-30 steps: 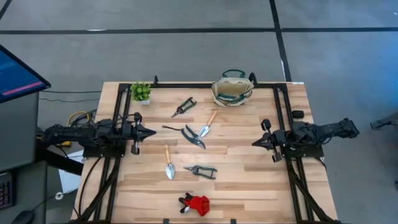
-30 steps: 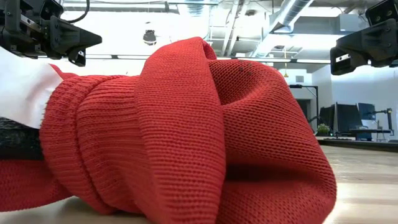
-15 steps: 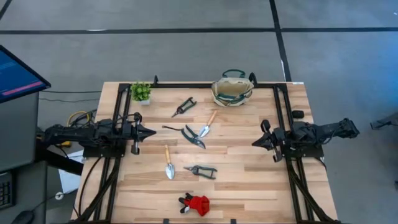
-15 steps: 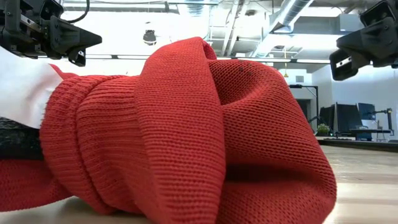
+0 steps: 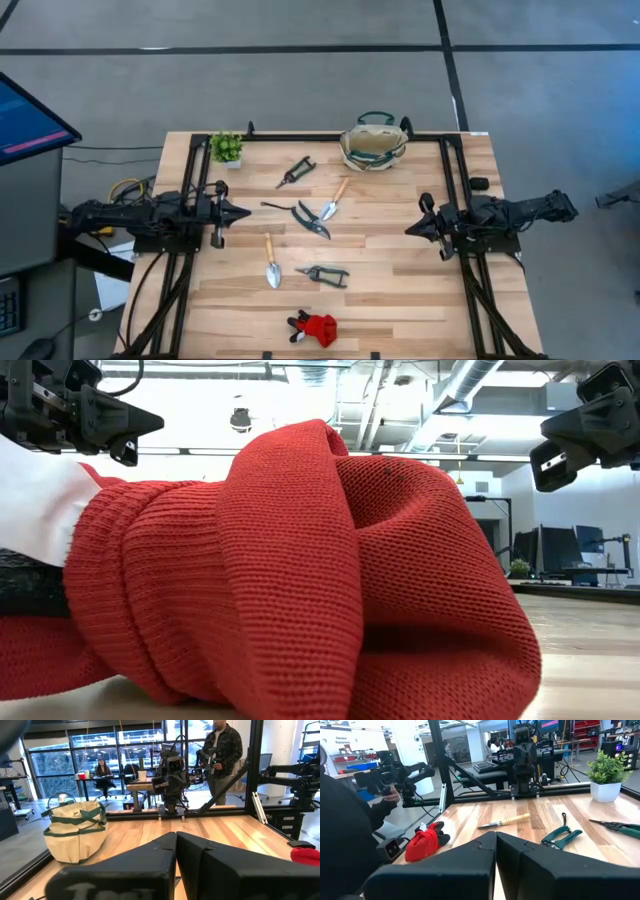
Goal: Pick & Place Garden tools in Gardening bag
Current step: Put the middle green shears into the gardening bag
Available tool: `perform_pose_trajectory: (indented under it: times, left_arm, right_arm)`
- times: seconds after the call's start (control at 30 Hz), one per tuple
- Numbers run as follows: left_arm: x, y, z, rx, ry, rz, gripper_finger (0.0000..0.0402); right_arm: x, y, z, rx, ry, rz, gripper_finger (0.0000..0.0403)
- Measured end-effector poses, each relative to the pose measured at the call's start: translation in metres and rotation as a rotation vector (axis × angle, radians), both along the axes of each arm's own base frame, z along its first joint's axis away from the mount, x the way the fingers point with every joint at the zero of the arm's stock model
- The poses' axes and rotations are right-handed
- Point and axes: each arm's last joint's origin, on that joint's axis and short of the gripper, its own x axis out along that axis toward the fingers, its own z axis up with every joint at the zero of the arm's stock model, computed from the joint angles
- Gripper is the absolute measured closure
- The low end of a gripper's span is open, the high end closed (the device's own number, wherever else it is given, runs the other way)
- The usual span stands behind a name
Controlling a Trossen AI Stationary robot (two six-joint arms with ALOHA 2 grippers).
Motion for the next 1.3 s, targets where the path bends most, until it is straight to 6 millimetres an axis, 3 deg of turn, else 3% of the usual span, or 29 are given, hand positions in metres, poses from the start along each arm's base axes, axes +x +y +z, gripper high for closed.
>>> perform_pose_trajectory:
  times: [0.7,0.93,1.3]
  left_arm:
    - [-0.0008,0.0001,0.0062,-0.001,-0.065,0.001,0.04]
    - [-0.0008,0.0,0.0065,0.0,-0.068,0.001,0.04]
    - [-0.0008,0.0001,0.0067,-0.003,-0.07,0.001,0.04]
  right_arm:
    - [0.0002,-0.0018,0.0007,0.0,-0.004,-0.06,0.0402]
    - [0.0002,-0.0024,0.001,-0.222,-0.041,-0.077,0.0402]
    - [0.0003,-0.0024,0.0014,-0.232,-0.046,-0.08,0.0402]
